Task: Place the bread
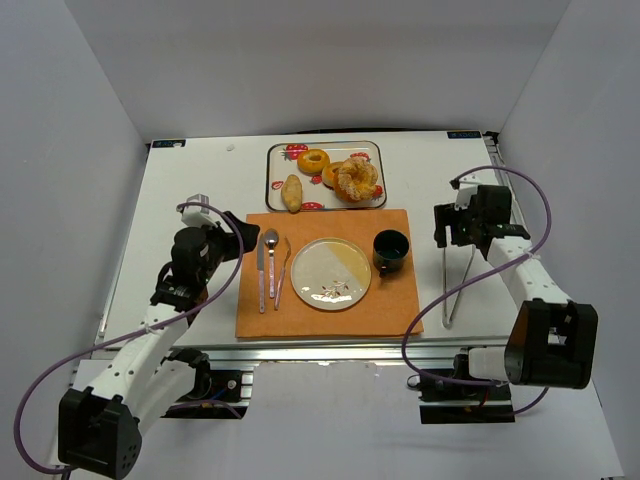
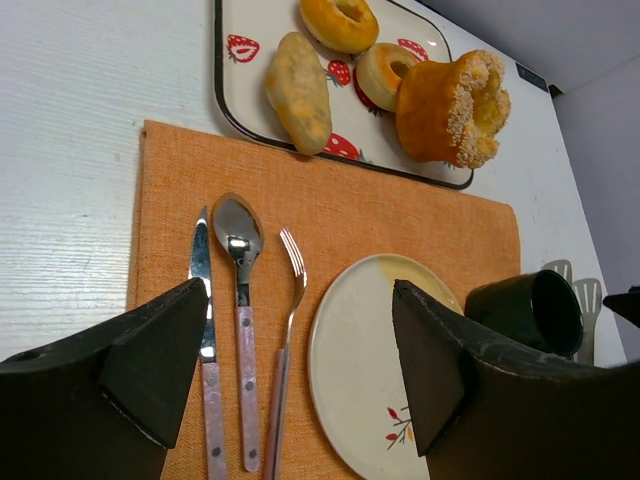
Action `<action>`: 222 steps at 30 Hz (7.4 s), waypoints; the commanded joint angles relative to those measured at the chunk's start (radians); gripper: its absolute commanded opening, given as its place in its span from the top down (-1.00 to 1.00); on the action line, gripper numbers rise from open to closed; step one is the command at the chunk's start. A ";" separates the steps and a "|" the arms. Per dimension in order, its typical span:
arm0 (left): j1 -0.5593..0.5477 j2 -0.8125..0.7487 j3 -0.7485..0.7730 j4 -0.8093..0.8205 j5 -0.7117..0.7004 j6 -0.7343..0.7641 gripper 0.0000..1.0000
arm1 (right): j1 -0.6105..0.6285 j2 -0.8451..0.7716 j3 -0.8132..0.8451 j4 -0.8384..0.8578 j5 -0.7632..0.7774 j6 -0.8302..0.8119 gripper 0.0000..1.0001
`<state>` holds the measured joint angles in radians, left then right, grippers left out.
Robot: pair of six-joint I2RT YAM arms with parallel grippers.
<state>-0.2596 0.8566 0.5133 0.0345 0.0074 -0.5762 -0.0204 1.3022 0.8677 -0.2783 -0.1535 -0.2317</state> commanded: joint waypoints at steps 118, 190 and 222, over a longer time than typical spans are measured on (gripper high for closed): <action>-0.006 -0.171 -0.041 0.074 -0.086 -0.154 -0.66 | 0.144 0.258 0.576 -0.263 -0.690 0.118 0.13; -0.007 -0.243 -0.108 0.070 -0.116 -0.194 -0.66 | 0.450 0.341 0.541 -0.151 0.051 -0.014 -0.08; -0.007 -0.287 -0.113 0.050 -0.122 -0.195 -0.66 | 0.511 0.118 0.404 -0.044 0.034 -0.113 1.00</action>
<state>-0.2642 0.5888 0.4133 0.0845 -0.1055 -0.7681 0.4946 1.5002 1.3071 -0.4038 -0.0204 -0.3077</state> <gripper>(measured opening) 0.832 0.155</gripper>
